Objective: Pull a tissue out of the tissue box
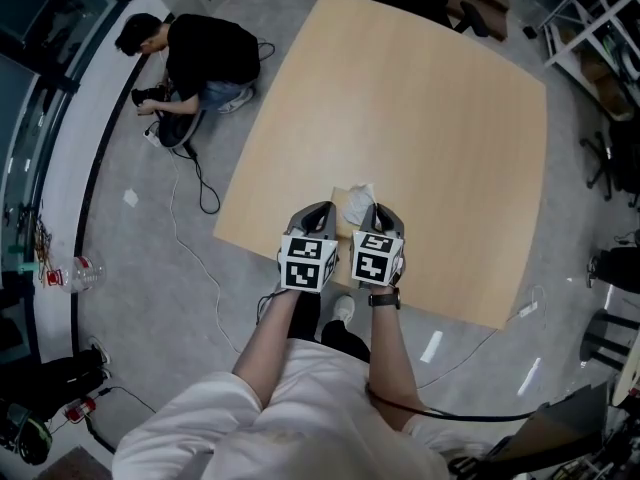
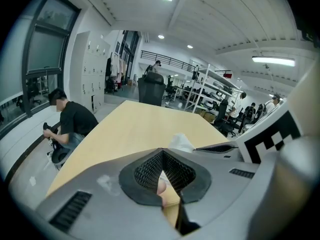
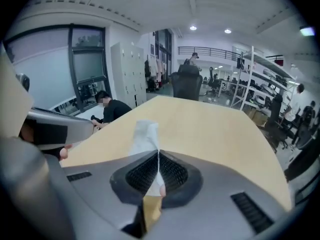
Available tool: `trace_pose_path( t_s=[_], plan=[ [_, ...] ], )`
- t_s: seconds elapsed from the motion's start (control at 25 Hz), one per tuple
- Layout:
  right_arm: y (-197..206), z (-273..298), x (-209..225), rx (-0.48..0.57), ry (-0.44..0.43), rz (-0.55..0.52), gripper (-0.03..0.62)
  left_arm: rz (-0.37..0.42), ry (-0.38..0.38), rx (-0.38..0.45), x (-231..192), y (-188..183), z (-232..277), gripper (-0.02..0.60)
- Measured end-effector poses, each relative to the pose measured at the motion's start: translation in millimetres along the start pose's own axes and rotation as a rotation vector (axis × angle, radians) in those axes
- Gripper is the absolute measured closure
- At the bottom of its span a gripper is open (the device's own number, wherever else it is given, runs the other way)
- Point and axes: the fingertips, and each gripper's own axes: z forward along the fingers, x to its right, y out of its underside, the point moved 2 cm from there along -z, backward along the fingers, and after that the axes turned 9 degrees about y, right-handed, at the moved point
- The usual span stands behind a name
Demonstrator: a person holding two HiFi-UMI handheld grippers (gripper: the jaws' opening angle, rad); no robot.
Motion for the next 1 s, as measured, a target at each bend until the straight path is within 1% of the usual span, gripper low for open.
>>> trace_pose_path(
  t_s=[0.16,0.36,0.52,0.6,0.68,0.8,1.0],
  plan=[
    [-45,-29,16,0.102,-0.012,0.051,0.586,0.042,0.012,0.067,12,-35,-9,0.594],
    [-110,-82,36,0.28,-0.032,0.093,0.586,0.102,0.035,0.175,33,-88,-30,0.594],
    [-161,-139,51,0.452,-0.085,0.136,0.586,0.179,0.063,0.311,61,-144,-56,0.594],
    [-185,-167,63,0.534,-0.09,0.162,0.586,0.221,0.078,0.378,79,-174,-70,0.594],
    [-201,-191,76,0.601,-0.076,0.17,0.586,0.26,0.095,0.429,96,-197,-83,0.594],
    [-217,-220,89,0.672,-0.046,0.155,0.586,0.31,0.118,0.49,119,-222,-102,0.594],
    [-228,-246,94,0.741,-0.02,0.124,0.588,0.353,0.144,0.57,140,-243,-122,0.594]
  ],
)
